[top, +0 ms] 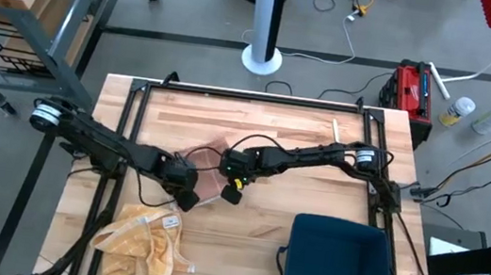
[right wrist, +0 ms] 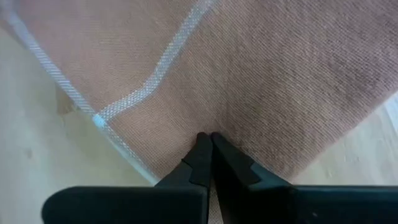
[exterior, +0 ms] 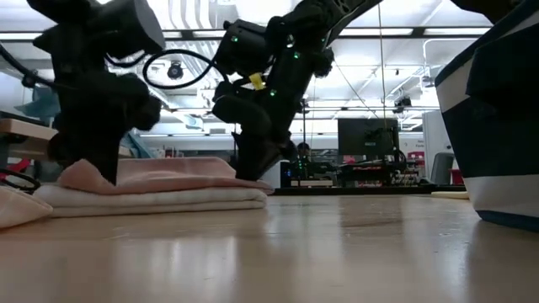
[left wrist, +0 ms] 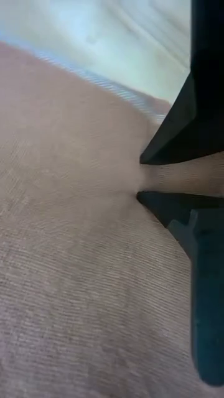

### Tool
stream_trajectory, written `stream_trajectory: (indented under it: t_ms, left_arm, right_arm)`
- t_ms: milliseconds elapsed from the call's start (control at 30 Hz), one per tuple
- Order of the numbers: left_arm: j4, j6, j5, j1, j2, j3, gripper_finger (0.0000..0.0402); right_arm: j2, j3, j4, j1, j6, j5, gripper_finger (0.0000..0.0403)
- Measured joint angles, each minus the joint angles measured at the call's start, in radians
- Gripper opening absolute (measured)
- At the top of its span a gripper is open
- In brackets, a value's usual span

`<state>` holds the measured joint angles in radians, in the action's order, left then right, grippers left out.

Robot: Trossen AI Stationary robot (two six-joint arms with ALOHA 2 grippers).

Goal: Fold towel
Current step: Stack the brown towel on top of the white towel

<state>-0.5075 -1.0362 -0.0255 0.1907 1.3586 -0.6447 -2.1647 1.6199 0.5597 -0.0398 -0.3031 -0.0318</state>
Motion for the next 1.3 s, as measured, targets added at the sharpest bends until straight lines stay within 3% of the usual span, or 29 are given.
stream_trajectory:
  t_ms: [400, 600, 700, 900, 1133, 1300]
  left_arm:
    - [-0.204, -0.02, 0.02, 0.047, -0.251, -0.014, 0.0075]
    - [-0.274, -0.043, 0.37, 0.045, -0.329, -0.014, 0.0075]
    - [-0.274, -0.023, 0.454, 0.039, -0.328, -0.014, 0.0075]
    - [-0.278, -0.046, 0.453, 0.021, -0.259, 0.019, 0.0075]
    - [-0.344, -0.122, 0.392, 0.022, -0.139, 0.036, 0.0075]
    - [-0.436, -0.118, 0.39, 0.022, -0.156, 0.02, 0.0075]
  right_arm:
    - [0.086, -0.005, 0.03, 0.0, 0.006, 0.009, 0.0008]
    - [0.1, -0.005, -0.129, -0.034, 0.012, 0.009, 0.0008]
    - [0.082, -0.003, -0.221, -0.065, -0.024, 0.012, 0.0008]
    - [0.017, -0.005, -0.285, -0.115, -0.087, 0.091, 0.0008]
    - [0.003, -0.004, -0.192, -0.118, -0.096, 0.139, 0.0008]
    - [0.039, -0.005, -0.169, -0.12, -0.089, 0.139, 0.0008]
